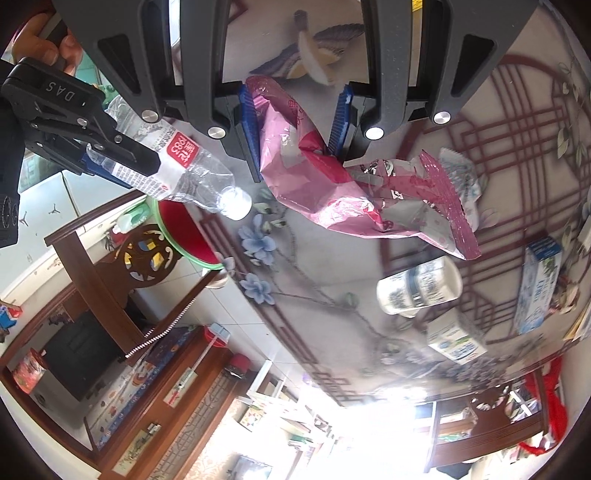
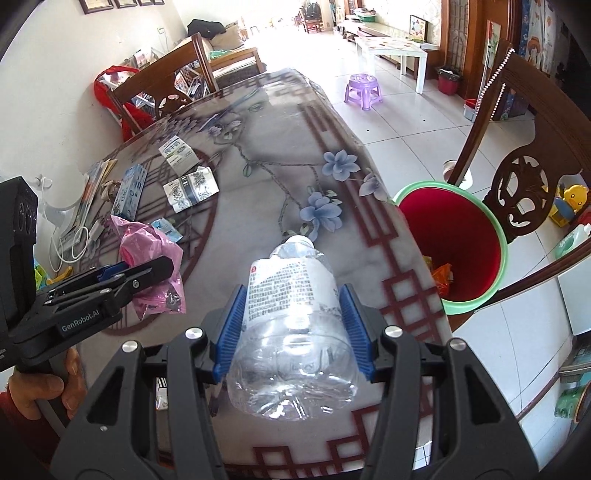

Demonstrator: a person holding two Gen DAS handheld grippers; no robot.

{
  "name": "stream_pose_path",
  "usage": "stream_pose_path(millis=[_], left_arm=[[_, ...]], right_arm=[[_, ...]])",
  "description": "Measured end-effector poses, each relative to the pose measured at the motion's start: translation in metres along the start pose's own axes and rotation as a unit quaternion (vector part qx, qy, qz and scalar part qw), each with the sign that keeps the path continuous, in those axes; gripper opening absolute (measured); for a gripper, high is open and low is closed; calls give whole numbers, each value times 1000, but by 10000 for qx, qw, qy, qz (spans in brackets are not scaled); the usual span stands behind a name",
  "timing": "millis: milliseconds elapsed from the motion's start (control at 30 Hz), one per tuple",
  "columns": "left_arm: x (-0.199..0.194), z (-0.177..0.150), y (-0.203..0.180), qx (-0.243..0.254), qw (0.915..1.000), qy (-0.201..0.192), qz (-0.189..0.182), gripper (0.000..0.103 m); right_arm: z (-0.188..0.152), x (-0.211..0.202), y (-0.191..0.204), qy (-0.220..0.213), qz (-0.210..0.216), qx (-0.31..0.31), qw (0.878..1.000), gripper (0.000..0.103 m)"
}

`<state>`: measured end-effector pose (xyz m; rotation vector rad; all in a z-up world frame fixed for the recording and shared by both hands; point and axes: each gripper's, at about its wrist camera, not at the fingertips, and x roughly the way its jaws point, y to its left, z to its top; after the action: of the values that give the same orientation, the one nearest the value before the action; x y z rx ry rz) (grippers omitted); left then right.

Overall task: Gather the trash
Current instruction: 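Carry the water bottle to the red bucket and open the right gripper while the left carries the pink bag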

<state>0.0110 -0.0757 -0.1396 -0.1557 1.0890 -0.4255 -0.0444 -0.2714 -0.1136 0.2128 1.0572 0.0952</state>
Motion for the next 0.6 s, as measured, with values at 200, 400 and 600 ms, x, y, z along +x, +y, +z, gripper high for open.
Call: stream_pose_path(millis=[200, 400, 600], left_arm=[[8, 7, -20, 170, 9997, 39, -143, 31], [14, 9, -28, 206, 9996, 107, -161, 31], [19, 7, -17, 78, 9997, 215, -44, 32]], right_arm=[[4, -2, -16, -22, -37, 127, 9999, 42], [-7, 29, -21, 831, -129, -101, 9964, 41], [-35, 71, -22, 1537, -239, -188, 9877, 59]])
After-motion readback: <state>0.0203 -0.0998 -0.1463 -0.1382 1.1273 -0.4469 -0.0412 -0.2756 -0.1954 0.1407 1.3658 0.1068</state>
